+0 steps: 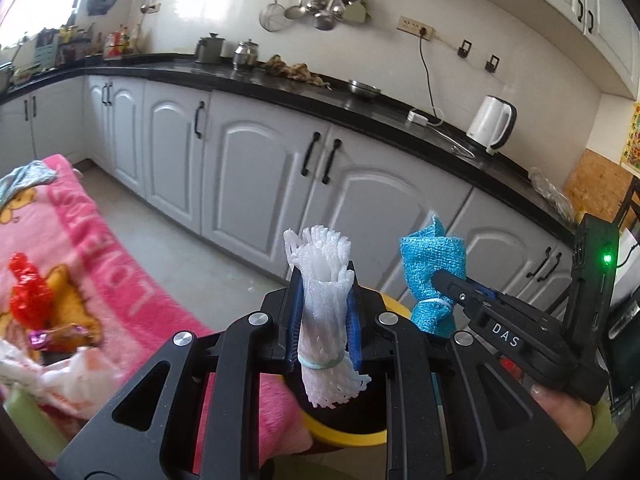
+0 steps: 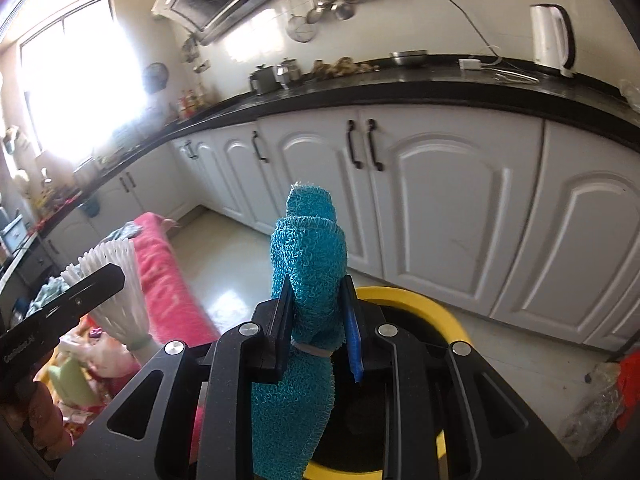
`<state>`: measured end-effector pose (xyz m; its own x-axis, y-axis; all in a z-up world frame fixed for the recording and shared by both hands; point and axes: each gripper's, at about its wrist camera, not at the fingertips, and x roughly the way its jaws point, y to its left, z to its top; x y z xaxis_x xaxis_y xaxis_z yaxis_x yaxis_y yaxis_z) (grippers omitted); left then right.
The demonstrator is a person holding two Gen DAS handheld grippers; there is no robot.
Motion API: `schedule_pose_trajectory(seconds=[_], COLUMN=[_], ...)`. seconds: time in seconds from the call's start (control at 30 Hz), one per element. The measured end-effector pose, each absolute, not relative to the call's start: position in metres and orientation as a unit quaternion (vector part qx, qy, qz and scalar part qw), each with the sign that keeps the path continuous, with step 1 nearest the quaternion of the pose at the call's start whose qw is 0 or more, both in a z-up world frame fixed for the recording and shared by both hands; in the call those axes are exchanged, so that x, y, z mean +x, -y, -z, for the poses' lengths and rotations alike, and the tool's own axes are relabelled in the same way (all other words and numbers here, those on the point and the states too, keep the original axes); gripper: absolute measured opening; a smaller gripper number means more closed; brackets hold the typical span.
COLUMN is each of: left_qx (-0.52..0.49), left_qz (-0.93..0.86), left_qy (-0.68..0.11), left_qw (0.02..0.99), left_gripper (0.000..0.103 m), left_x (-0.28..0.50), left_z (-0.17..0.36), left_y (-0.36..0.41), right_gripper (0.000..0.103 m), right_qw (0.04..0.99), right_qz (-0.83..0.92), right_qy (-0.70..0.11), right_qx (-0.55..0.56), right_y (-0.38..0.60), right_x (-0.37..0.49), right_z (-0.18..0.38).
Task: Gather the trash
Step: 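Carry both items over the yellow bin and open both tools to drop them, then move both tools back over the table toward the snack wrappers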
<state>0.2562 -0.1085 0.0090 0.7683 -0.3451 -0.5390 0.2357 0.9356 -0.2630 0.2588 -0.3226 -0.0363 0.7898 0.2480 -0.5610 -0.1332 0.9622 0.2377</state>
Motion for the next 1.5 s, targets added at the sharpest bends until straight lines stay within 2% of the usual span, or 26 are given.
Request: schedule_pose_trajectory(seconds=[0.2, 0.3, 0.37, 0.4, 0.43, 0.47, 0.93, 1.2, 1.5], left_qx=[-0.089, -0.090, -0.085, -0.082, -0.084, -0.086, -0.099, -0.109, -0.122], left_qz=[0.166, 0.168, 0.166, 0.161, 0.161, 0.165, 0.113, 0.058, 0.002], left_qy=[-0.311, -0.311, -0.308, -0.307, -0.308, -0.310, -0.313, -0.298, -0.267], left_qw=[0.932, 0.931, 0.933, 0.934, 0.934, 0.932, 0.938, 0.946, 0.956], left_gripper=[0.014, 0.015, 0.028, 0.038, 0.043, 0.044, 0.082, 0.090, 0.091], left_x=[0.267, 0.272, 0.272, 0.272, 0.271, 0.271, 0.252, 0.221, 0.182], left_z=[0.002, 0.007, 0.010, 0.011, 0.012, 0.014, 0.013, -0.001, -0.019], left_y=[0.128, 0.133, 0.136, 0.136, 0.135, 0.134, 0.085, 0.025, -0.036], right_gripper=[0.022, 0.027, 0.034, 0.044, 0.054, 0.057, 0.065, 0.069, 0.071], right_qw=[0.941, 0.939, 0.937, 0.936, 0.936, 0.937, 0.944, 0.942, 0.928], right_qz=[-0.071, -0.063, -0.056, -0.056, -0.055, -0.050, -0.078, -0.142, -0.225], right_qy=[-0.314, -0.319, -0.323, -0.325, -0.325, -0.322, -0.305, -0.298, -0.295], right_qx=[0.100, 0.113, 0.123, 0.124, 0.127, 0.128, 0.100, 0.065, 0.022], right_y=[0.345, 0.353, 0.357, 0.356, 0.356, 0.356, 0.327, 0.274, 0.205], right_x=[0.266, 0.269, 0.271, 0.271, 0.271, 0.270, 0.252, 0.234, 0.204], right_z=[0.049, 0.054, 0.057, 0.057, 0.058, 0.058, 0.040, 0.024, 0.015])
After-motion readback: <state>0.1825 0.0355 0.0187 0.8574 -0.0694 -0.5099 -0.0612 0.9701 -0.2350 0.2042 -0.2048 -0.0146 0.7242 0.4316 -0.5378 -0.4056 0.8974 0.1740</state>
